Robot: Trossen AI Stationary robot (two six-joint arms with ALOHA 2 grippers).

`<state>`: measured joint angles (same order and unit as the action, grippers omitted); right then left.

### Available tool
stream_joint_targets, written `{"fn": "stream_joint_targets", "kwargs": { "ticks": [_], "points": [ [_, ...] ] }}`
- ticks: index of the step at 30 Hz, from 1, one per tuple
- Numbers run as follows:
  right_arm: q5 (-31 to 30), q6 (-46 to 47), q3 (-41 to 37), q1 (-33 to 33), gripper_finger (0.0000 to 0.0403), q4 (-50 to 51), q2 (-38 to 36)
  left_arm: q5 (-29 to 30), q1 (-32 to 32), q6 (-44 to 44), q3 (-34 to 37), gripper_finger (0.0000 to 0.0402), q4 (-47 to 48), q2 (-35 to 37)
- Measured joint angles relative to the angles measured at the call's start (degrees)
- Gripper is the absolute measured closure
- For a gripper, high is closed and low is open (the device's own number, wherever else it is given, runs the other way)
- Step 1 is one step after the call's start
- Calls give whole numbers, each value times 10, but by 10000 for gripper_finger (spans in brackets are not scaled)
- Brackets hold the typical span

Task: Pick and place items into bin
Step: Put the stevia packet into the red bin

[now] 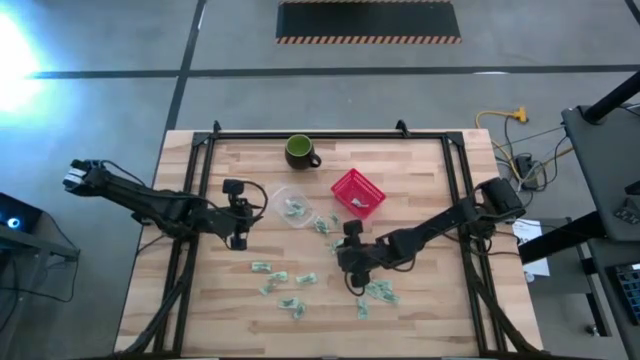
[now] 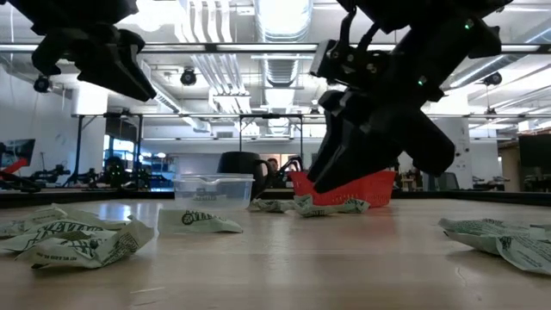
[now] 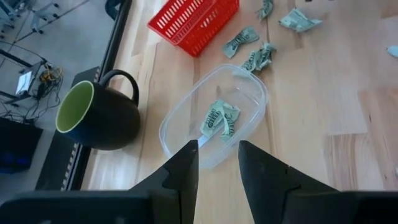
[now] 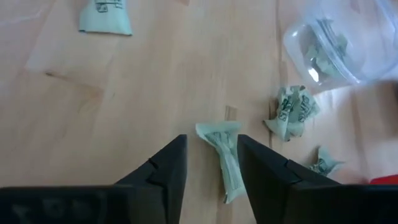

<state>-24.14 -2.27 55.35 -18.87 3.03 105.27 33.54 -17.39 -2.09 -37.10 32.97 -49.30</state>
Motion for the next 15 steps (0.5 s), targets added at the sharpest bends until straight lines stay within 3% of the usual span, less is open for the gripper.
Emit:
{"fn": "stream_joint_targets", "kwargs": {
  "ticks": [15],
  "points": [
    [32, 13, -3, 17, 258, 1, 0, 9, 0, 0, 0, 304, 1, -2]
  ]
}}
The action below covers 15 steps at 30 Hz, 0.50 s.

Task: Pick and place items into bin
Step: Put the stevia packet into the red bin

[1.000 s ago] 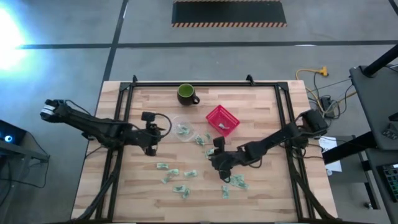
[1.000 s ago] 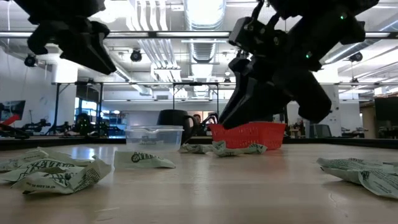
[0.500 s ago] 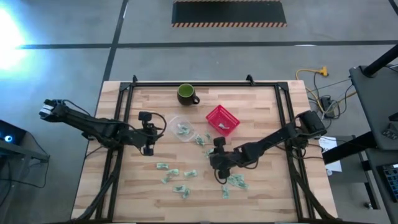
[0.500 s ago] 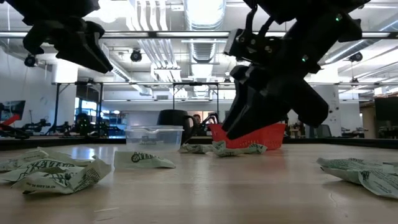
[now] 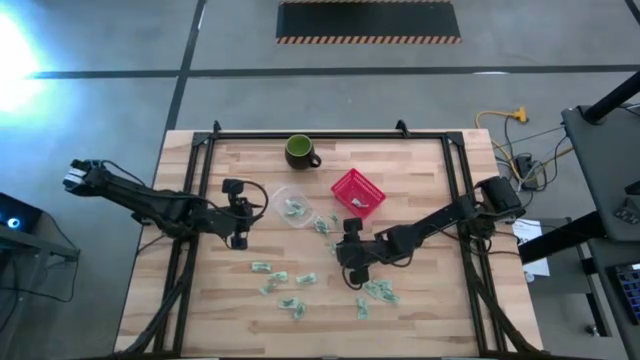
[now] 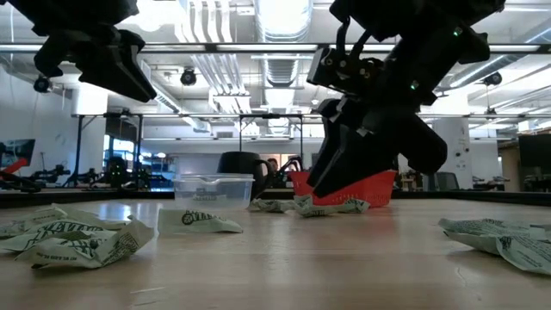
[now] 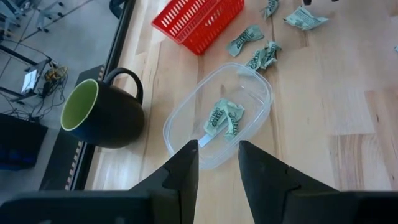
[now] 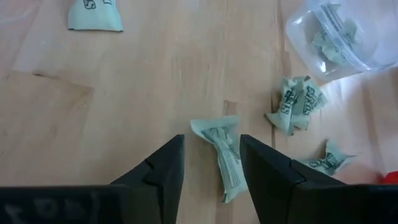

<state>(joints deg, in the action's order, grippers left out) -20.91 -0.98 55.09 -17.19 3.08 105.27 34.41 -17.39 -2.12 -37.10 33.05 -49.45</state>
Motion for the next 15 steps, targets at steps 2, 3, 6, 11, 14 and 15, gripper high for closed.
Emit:
{"fn": "stream_joint_targets", "kwargs": {
  "ticks": [2, 3, 6, 11, 14, 15],
  "points": [
    [0, -6, 0, 0, 261, -3, 0, 0, 0, 0, 0, 304, 0, 0],
    [0, -7, 0, 0, 263, -4, 2, 0, 0, 0, 0, 304, 0, 0],
    [0, -14, -1, 2, 268, -11, 17, 0, 0, 0, 0, 304, 0, 0],
    [1, -20, 13, 9, 273, -5, 41, 0, 0, 0, 0, 304, 0, 0],
    [1, -20, 18, 11, 273, -1, 41, -1, 0, -1, 0, 304, 1, 0],
    [0, -18, 18, 12, 273, -1, 40, 0, 0, -1, 0, 304, 0, -1]
  ]
}}
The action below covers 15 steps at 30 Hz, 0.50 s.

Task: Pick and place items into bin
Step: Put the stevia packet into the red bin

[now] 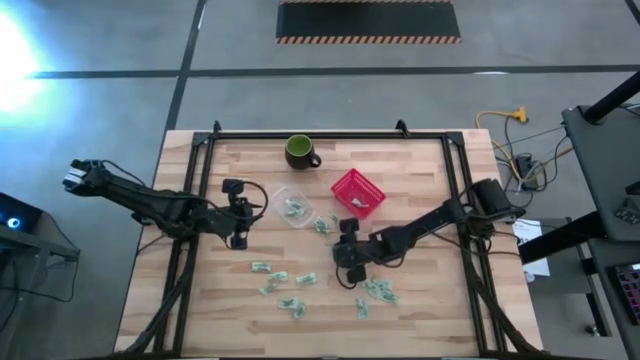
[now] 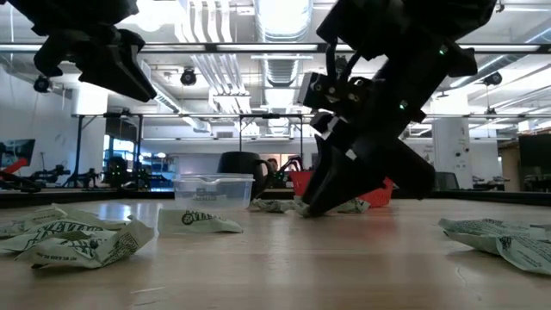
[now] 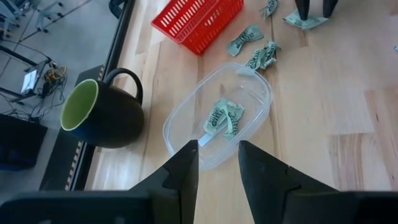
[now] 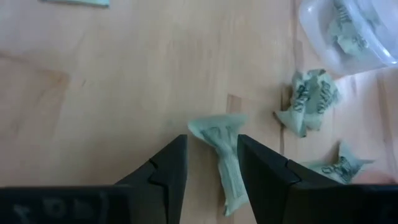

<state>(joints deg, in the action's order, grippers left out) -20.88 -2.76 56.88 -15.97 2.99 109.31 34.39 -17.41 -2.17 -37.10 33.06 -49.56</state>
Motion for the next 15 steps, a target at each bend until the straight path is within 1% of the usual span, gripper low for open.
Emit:
{"fn": "stream_joint_targets", "kwargs": {
  "ticks": [6, 15],
  "points": [
    [0, 20, 0, 5, 279, 15, -1, -2, 0, 0, 0, 304, 6, -1],
    [4, 24, 1, 14, 295, 11, 11, -1, 0, 0, 0, 304, 4, -1]
  ]
}}
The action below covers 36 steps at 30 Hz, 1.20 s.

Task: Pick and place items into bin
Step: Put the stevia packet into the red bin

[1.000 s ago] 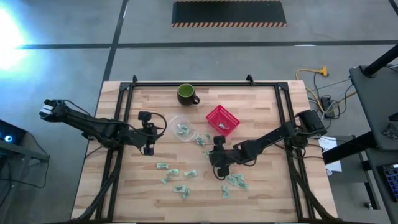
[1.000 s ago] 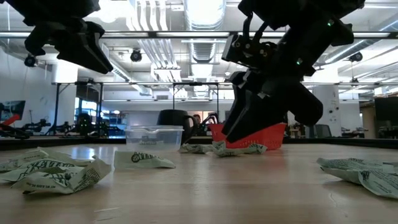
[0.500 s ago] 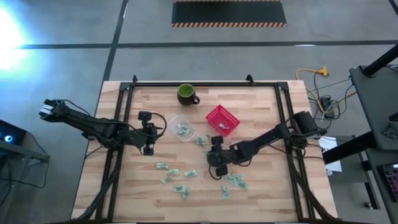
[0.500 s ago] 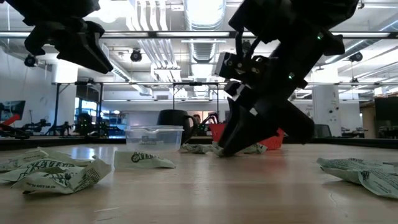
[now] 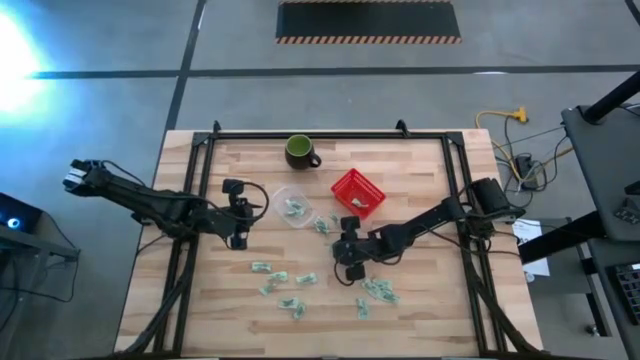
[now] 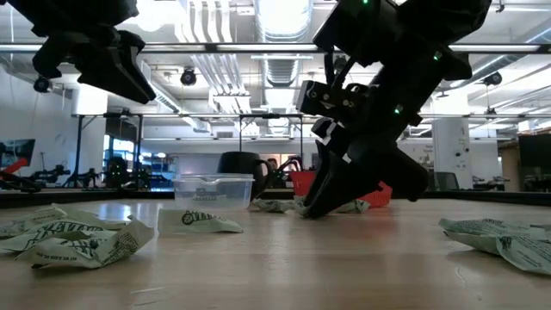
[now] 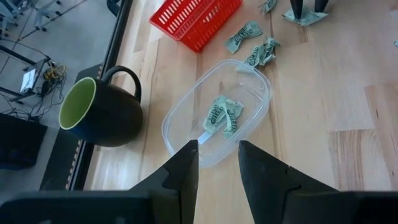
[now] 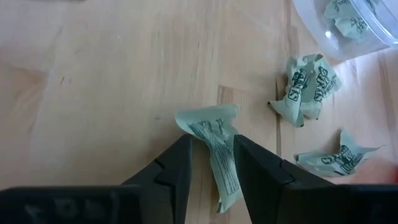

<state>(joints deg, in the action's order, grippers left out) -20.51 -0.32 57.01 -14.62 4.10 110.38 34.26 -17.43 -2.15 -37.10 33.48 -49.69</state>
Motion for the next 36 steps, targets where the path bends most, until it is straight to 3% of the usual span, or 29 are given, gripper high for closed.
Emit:
{"fn": "stream_joint_targets", "kwargs": {
  "ticks": [13, 28, 36],
  "points": [
    [0, -22, 0, 0, 390, 3, 1, 1, 0, 0, 0, 304, 0, 0],
    [-13, -31, -3, -1, 394, 42, -48, 1, 0, 0, 0, 304, -1, 0],
    [-124, -22, -2, -1, 394, 125, -98, 0, 0, 0, 1, 304, 0, 0]
  ]
}}
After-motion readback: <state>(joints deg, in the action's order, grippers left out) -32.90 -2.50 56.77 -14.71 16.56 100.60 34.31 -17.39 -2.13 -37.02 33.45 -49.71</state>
